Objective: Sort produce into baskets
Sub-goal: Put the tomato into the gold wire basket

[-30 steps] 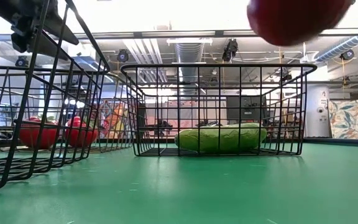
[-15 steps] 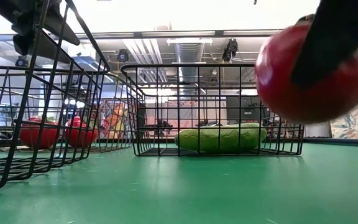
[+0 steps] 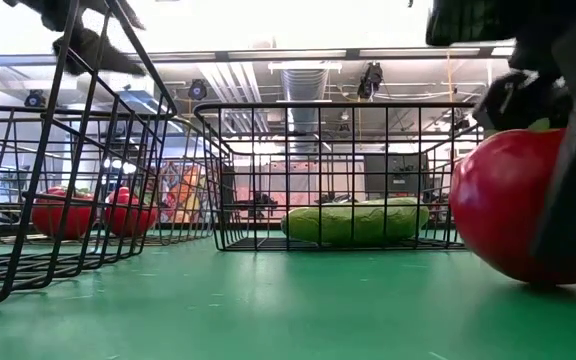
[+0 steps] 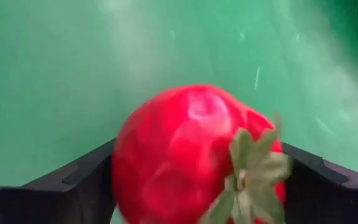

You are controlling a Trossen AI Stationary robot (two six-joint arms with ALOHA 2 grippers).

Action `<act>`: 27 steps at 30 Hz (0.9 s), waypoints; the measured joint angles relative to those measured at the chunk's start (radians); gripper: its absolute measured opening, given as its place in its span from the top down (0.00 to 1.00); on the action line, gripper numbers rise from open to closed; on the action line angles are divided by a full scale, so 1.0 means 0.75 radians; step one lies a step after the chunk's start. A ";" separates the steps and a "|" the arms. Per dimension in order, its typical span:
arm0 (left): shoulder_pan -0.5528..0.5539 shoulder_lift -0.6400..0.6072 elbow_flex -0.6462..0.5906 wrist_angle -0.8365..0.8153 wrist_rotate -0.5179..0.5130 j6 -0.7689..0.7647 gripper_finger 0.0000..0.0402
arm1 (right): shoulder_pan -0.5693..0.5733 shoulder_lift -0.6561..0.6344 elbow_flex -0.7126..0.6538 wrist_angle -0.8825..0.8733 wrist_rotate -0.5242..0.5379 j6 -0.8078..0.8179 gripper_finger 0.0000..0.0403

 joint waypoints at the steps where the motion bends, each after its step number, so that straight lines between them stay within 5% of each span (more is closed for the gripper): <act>1: -0.003 0.011 0.000 0.068 -0.002 0.063 0.13 | 0.000 0.005 0.000 -0.004 -0.004 0.001 0.16; 6: -0.016 0.077 0.000 0.457 -0.020 0.375 0.13 | 0.000 -0.016 0.000 -0.007 -0.008 0.006 0.08; 10: -0.004 0.127 0.000 0.538 0.103 0.472 0.13 | -0.001 -0.056 0.024 -0.066 -0.041 -0.006 0.06; 20: 0.005 0.242 0.000 0.740 0.365 0.496 0.13 | -0.001 -0.194 0.103 -0.246 -0.056 -0.064 0.06; 27: -0.028 0.449 0.000 0.993 0.386 0.512 0.13 | 0.012 -0.300 0.129 -0.364 -0.056 -0.073 0.06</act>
